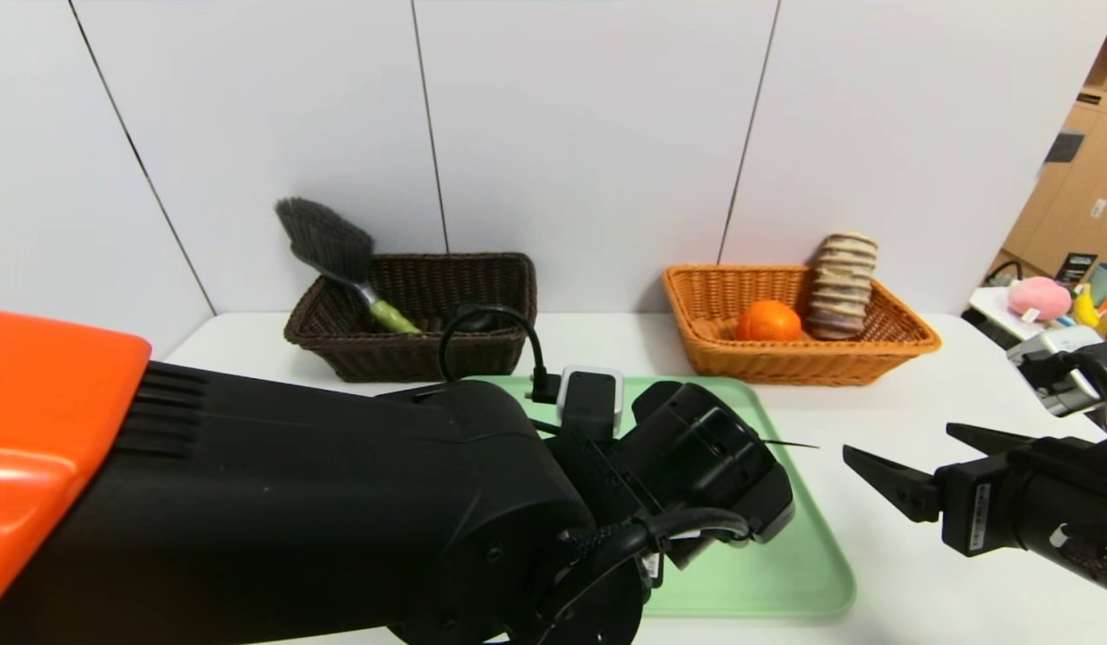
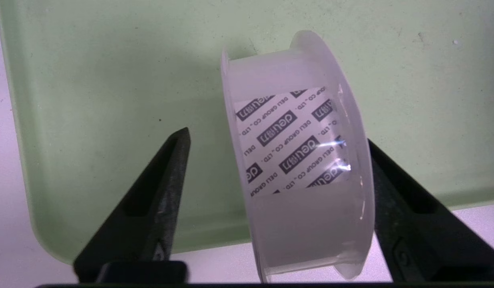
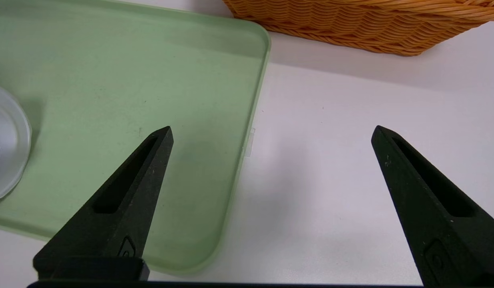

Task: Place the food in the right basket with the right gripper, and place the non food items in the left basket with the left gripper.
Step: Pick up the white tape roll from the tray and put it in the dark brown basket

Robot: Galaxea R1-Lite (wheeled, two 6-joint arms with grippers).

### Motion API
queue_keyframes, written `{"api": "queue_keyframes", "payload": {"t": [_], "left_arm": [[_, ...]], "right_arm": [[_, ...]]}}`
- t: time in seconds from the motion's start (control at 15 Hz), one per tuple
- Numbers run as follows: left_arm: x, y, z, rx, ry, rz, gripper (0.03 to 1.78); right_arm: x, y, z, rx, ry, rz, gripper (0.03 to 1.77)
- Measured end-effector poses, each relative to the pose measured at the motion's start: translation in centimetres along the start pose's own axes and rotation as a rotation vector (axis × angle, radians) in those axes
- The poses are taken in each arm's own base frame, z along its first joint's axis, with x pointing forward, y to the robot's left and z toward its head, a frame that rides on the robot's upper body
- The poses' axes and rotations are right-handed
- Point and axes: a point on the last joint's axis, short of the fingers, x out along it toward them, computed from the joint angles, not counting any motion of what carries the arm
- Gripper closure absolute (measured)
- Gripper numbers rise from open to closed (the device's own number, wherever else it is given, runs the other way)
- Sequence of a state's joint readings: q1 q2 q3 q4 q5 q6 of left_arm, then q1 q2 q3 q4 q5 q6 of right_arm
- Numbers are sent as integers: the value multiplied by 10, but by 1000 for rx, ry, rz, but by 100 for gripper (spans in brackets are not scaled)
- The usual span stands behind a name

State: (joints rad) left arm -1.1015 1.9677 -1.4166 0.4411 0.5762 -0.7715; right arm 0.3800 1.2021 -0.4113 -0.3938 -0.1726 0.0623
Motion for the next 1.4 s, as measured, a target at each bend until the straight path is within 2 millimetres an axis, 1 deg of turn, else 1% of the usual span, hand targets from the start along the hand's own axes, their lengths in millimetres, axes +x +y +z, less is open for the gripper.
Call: {"api": "queue_keyframes", "payload": {"t": [0.2, 0.33, 0.4, 0.73, 0.87, 1.0, 1.13, 1.27, 1.33, 1.4], "left_arm": [[0, 0, 1, -3, -2, -2, 86], [-1, 0, 1, -3, -2, -2, 105], [-1, 0, 1, -4, -3, -2, 123], [-2, -1, 2, -4, -7, -8, 123], [-8, 1, 8, -17, -25, -22, 123], [-20, 8, 25, -54, -67, -38, 123], [-33, 22, 44, -71, -128, -33, 123], [-43, 42, 69, -80, -226, -3, 123], [-48, 54, 84, -89, -290, 3, 123], [-50, 63, 96, -94, -340, 11, 123]], "right_arm": [[0, 0, 0, -1, -1, 0, 9], [0, 0, -1, -2, 1, 0, 9], [0, 0, -1, -1, 1, 0, 9], [0, 0, -2, -3, 5, 0, 9], [0, 0, -3, -3, 8, -1, 9], [0, 0, -3, -3, 10, -1, 9], [0, 0, -3, -3, 11, 0, 9], [0, 0, -3, -3, 8, 0, 9], [0, 0, -2, -2, 7, 0, 9], [0, 0, -1, 1, -6, 1, 9]]}}
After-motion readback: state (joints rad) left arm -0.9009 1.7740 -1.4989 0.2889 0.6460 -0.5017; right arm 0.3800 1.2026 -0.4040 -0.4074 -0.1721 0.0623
